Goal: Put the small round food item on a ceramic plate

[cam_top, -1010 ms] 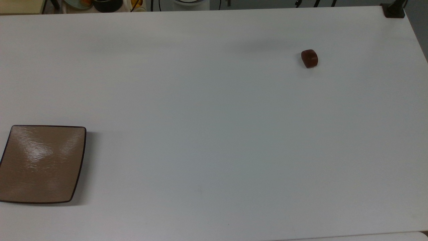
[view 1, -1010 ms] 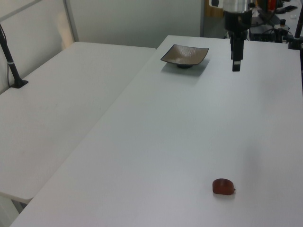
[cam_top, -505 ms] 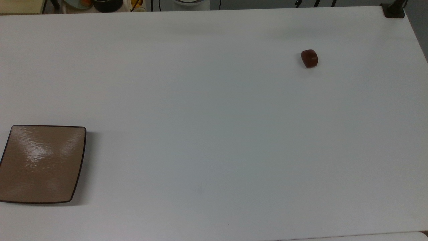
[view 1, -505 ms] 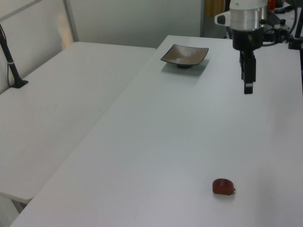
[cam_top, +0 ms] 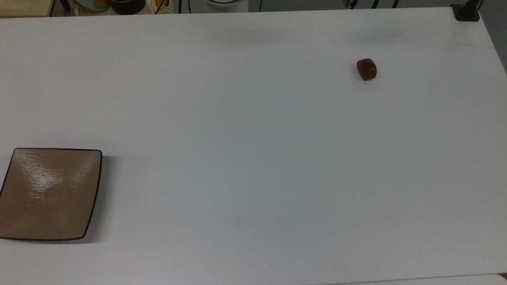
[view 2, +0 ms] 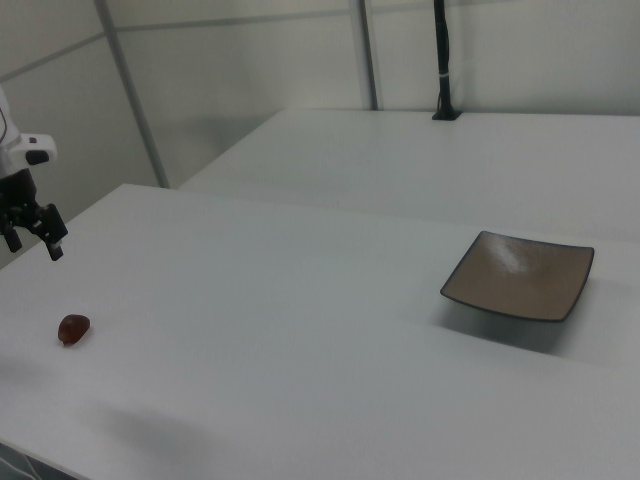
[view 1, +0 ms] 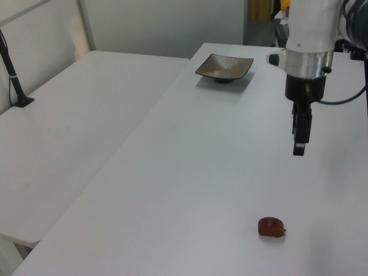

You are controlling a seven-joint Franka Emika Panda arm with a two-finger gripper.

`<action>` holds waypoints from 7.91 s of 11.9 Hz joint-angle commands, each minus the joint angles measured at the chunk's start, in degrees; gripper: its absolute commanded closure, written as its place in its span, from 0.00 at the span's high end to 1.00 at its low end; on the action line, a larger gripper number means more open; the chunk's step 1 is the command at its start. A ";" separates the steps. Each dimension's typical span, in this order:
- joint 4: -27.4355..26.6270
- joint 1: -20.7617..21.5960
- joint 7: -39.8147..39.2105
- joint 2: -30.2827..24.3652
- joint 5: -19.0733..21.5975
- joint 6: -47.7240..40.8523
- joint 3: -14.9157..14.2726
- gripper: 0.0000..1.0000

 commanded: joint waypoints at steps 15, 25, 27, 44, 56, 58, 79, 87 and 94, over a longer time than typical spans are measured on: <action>-3.86 5.03 10.01 19.56 -10.86 20.16 -0.35 1.00; -3.06 5.90 9.92 23.95 -15.61 21.74 -0.35 0.85; -3.06 5.90 9.83 23.96 -15.61 22.89 -0.35 0.71; 4.91 3.62 -5.77 11.92 -10.45 5.52 -14.74 0.20; 18.73 -9.29 -42.96 11.12 -7.17 -6.91 -29.87 0.20; 21.61 -13.32 -46.49 13.65 -7.09 -6.21 -30.32 0.20; 36.65 -30.04 -47.39 50.84 -7.52 49.95 -28.38 0.24; 36.75 -30.48 -47.12 52.34 -7.44 53.38 -28.39 0.65; 28.52 -29.52 -47.04 41.31 -7.35 52.42 -28.30 1.00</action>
